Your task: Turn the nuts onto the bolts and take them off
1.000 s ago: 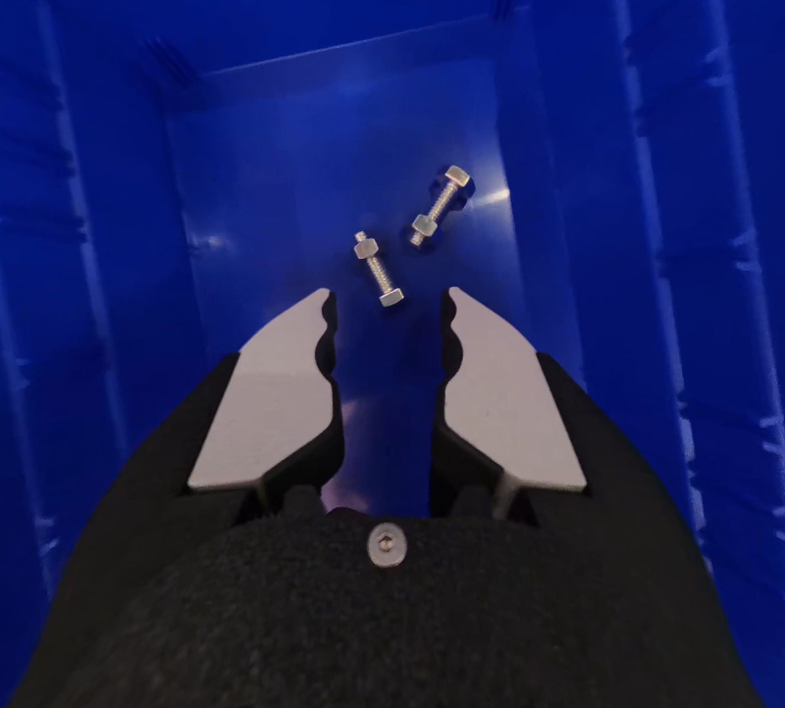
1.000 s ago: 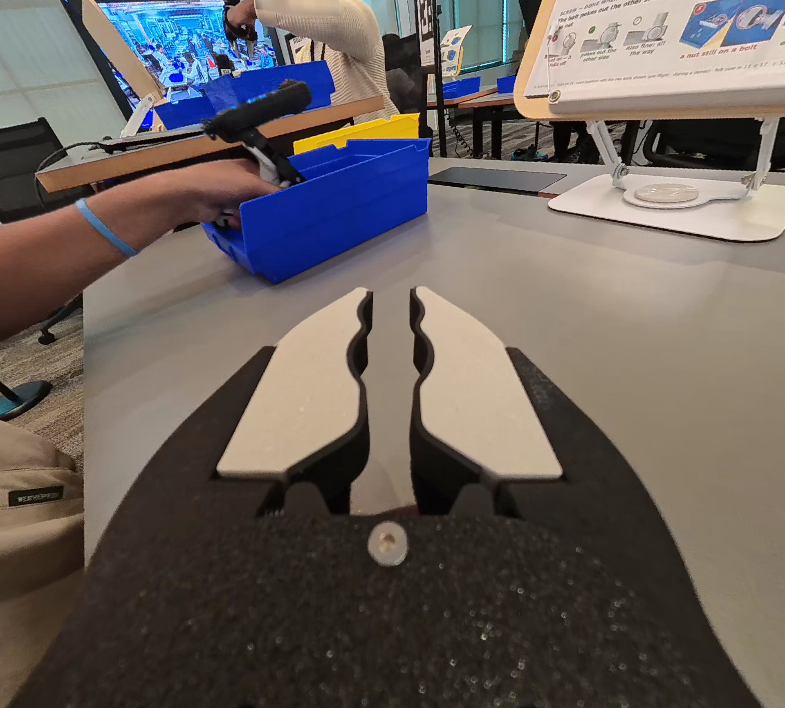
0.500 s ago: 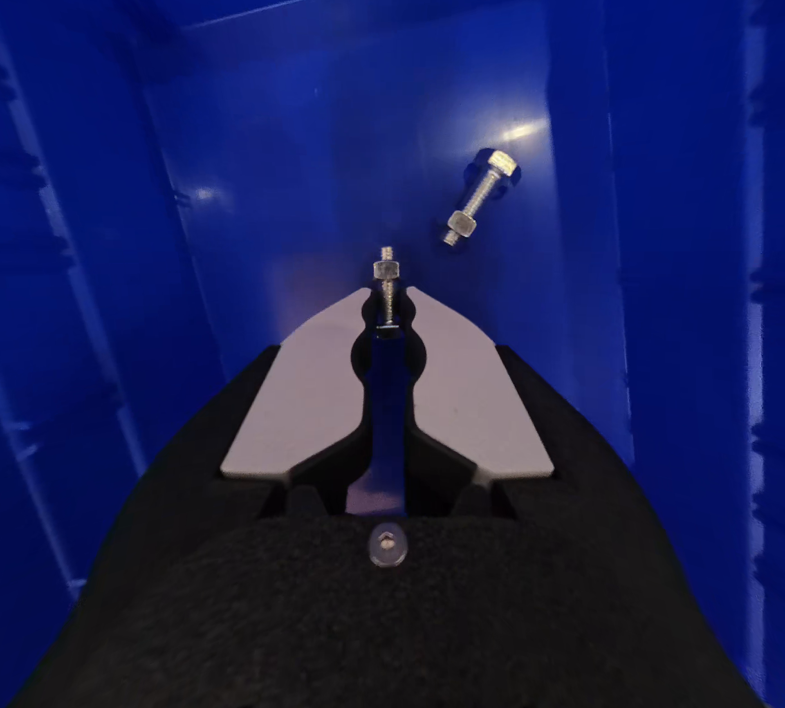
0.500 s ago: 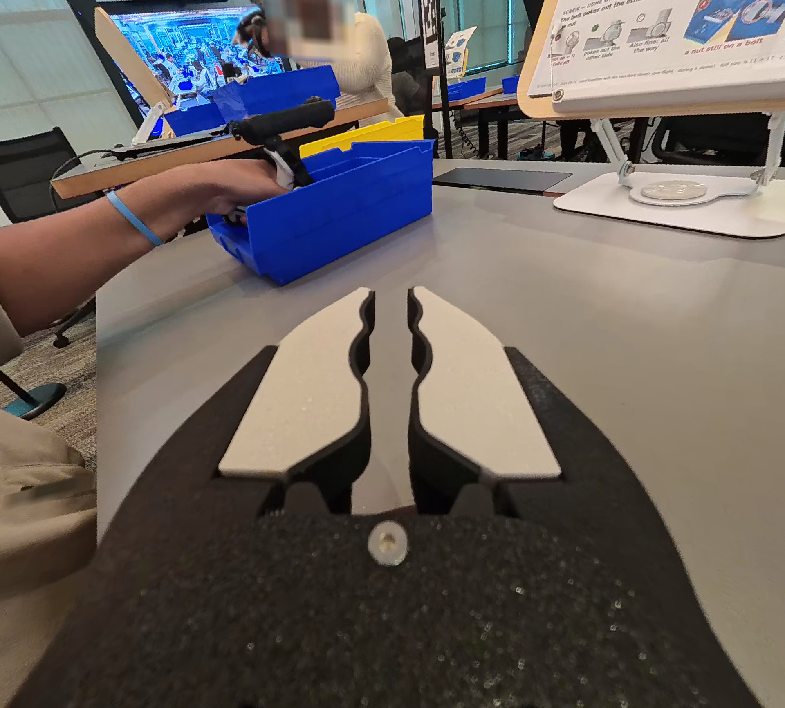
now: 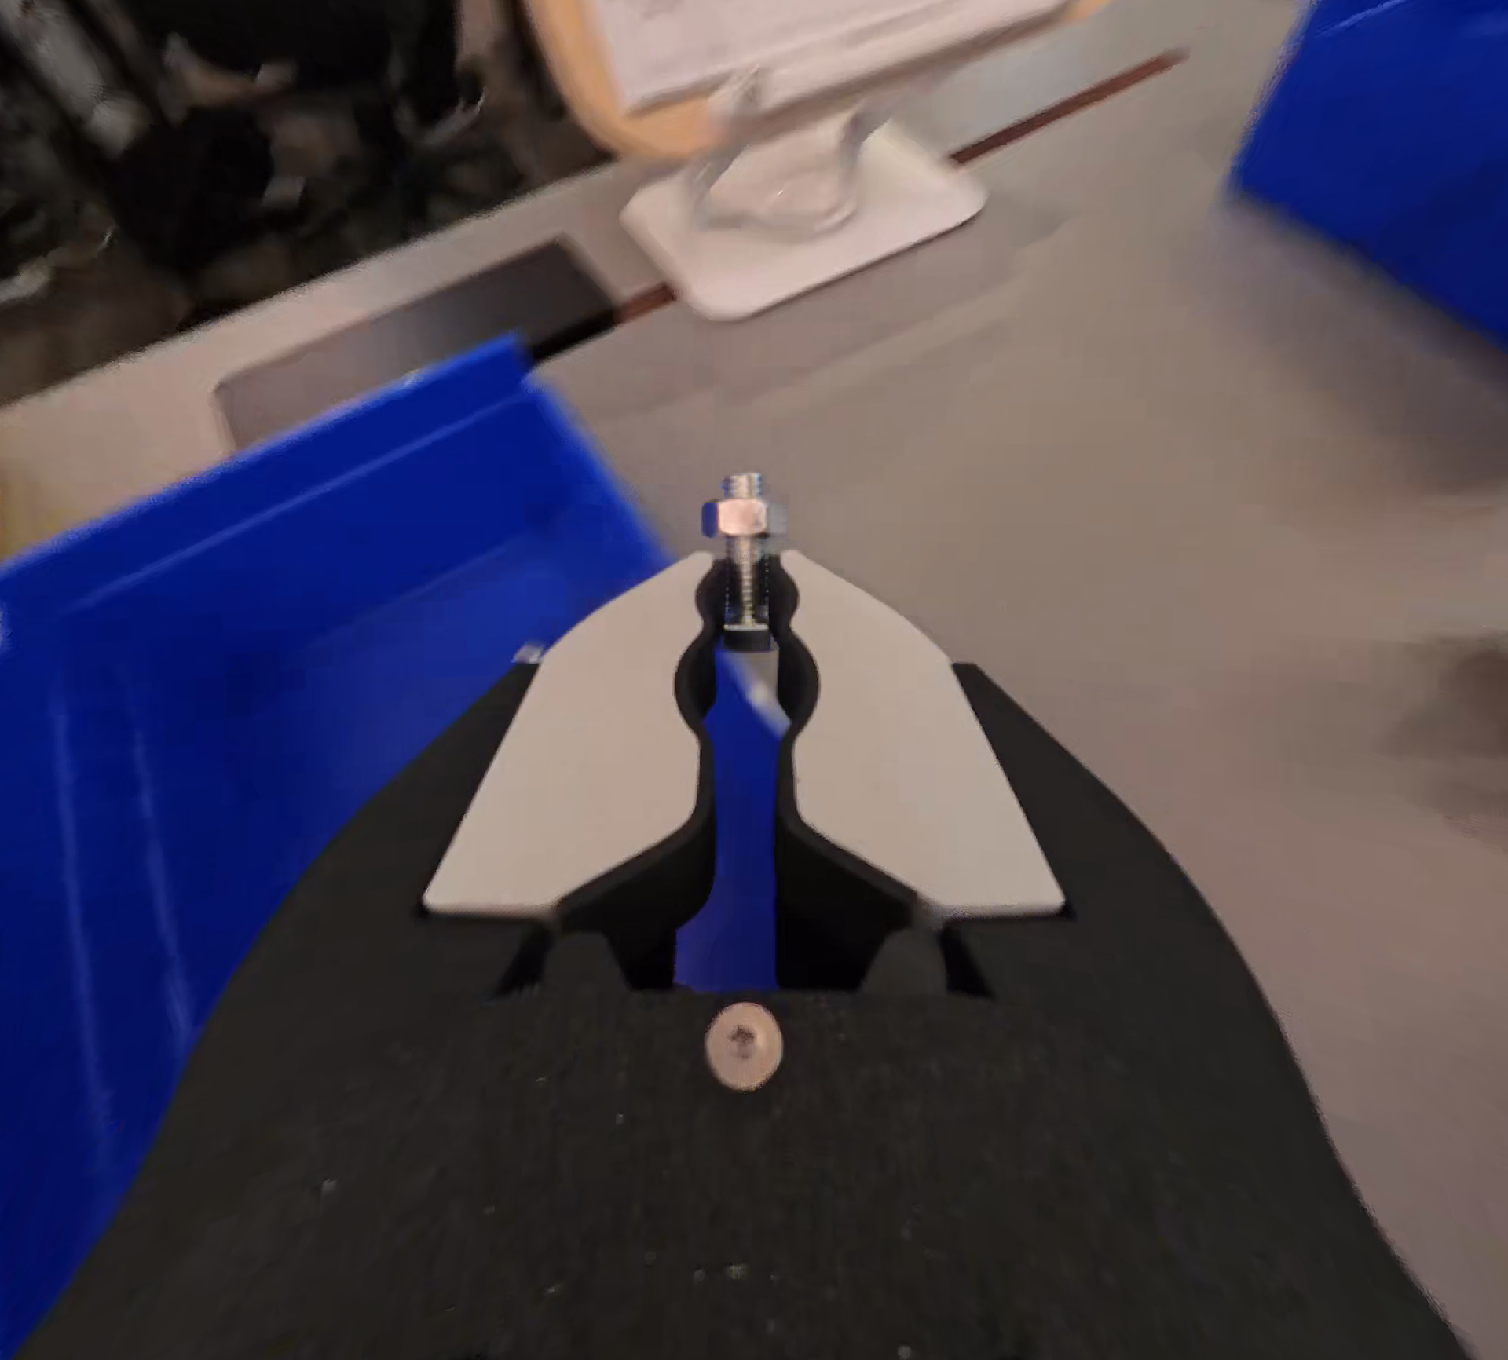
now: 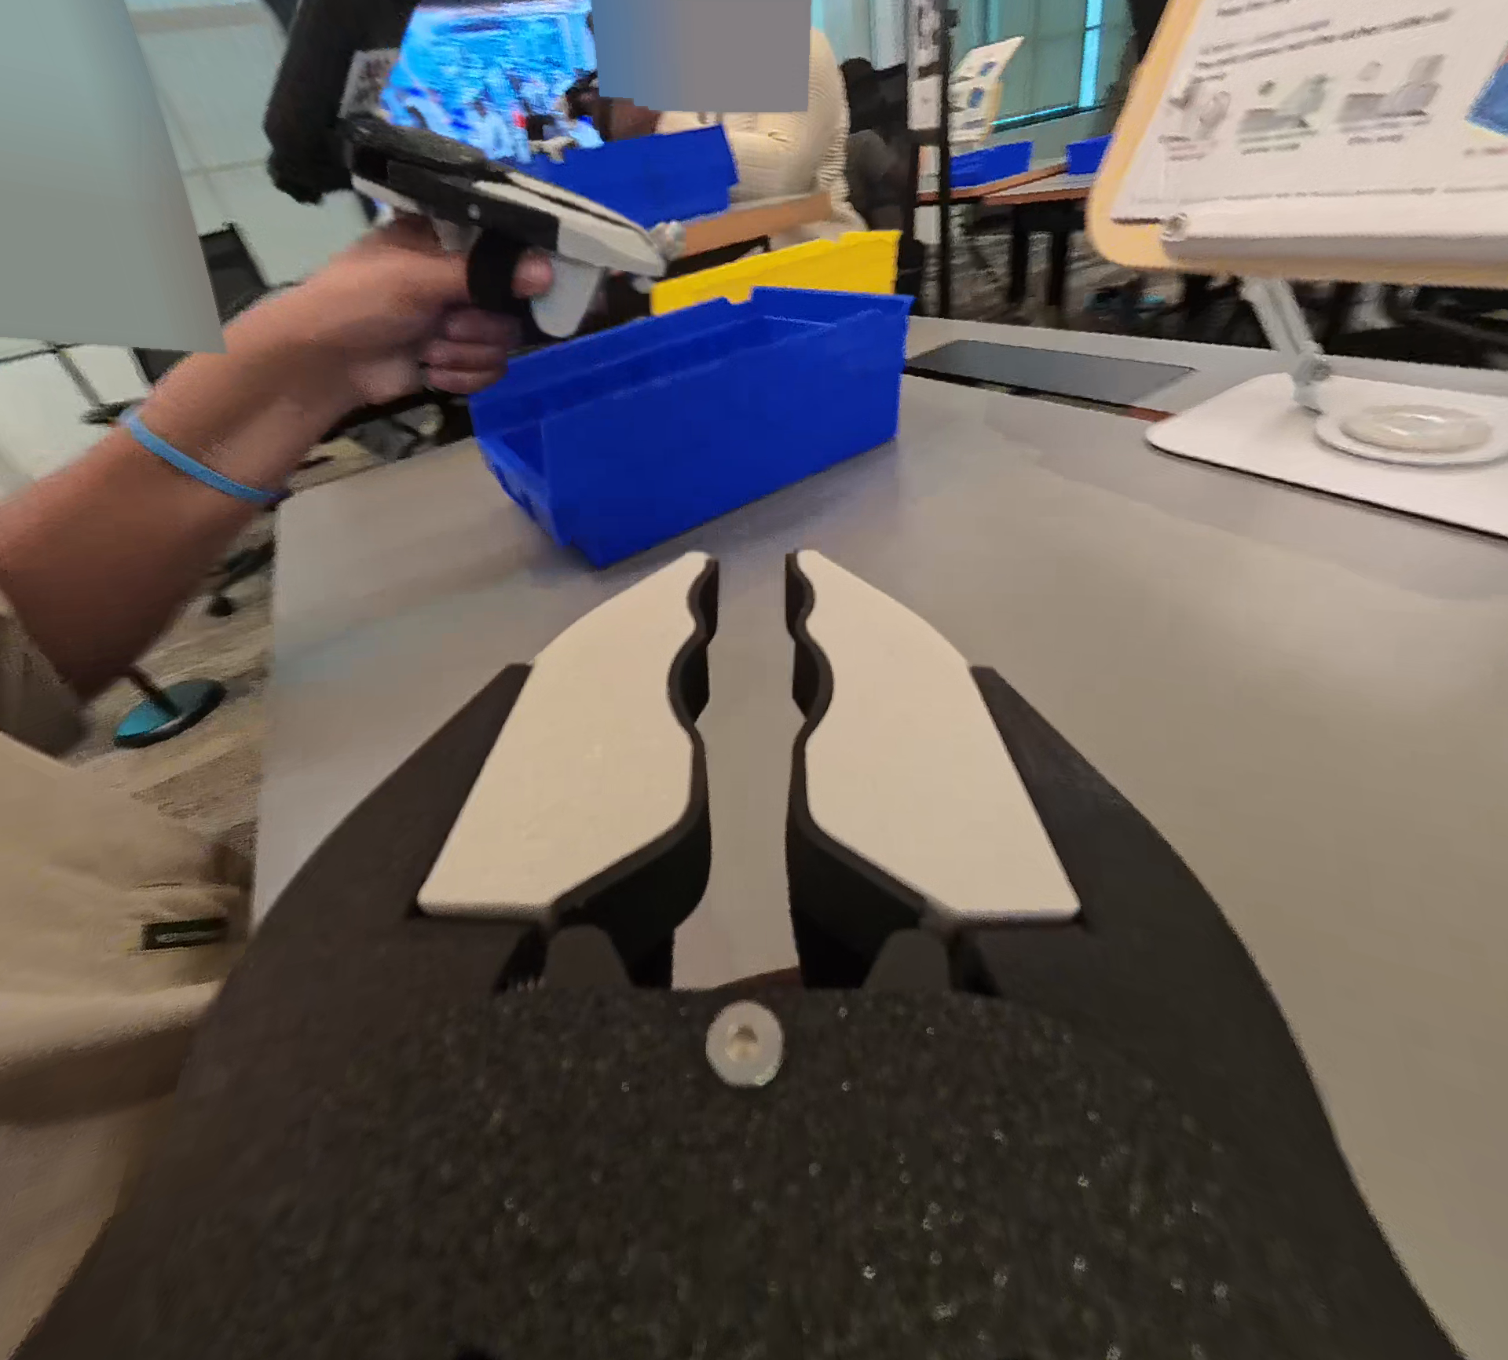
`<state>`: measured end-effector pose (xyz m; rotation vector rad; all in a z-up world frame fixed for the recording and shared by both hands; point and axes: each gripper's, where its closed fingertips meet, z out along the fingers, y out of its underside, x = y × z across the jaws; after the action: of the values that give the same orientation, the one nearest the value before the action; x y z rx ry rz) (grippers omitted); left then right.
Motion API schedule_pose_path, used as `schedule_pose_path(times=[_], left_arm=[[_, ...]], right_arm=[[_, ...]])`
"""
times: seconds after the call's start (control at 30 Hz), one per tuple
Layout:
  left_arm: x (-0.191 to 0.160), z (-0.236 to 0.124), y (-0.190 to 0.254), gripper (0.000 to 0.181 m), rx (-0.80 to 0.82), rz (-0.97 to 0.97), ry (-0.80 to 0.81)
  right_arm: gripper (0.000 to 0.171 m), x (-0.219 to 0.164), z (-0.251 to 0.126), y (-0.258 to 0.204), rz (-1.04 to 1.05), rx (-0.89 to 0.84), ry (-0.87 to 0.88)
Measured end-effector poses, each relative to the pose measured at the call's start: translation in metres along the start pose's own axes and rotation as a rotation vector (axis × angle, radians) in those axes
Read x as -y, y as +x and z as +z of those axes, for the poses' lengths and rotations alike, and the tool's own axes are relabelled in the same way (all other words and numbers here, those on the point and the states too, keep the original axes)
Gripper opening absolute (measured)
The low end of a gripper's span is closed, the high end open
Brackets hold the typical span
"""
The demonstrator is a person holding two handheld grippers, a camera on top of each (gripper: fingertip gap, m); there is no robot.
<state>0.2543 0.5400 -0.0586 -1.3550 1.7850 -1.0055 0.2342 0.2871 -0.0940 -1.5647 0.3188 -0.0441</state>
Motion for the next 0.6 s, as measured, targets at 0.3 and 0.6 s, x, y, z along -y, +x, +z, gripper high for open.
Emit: schedule_pose_path(times=[0.3,0.6], left_arm=[[0.033,0.001,0.174,0.009,-0.535,0.046,0.171],[0.027,0.007,0.229,0.009,-0.732,0.041,0.142]], right_arm=[[0.028,0.058,0.042,-0.033,0.256,0.319,0.001],[0.024,0.053,0.034,-0.030,0.349,0.337,0.042]])
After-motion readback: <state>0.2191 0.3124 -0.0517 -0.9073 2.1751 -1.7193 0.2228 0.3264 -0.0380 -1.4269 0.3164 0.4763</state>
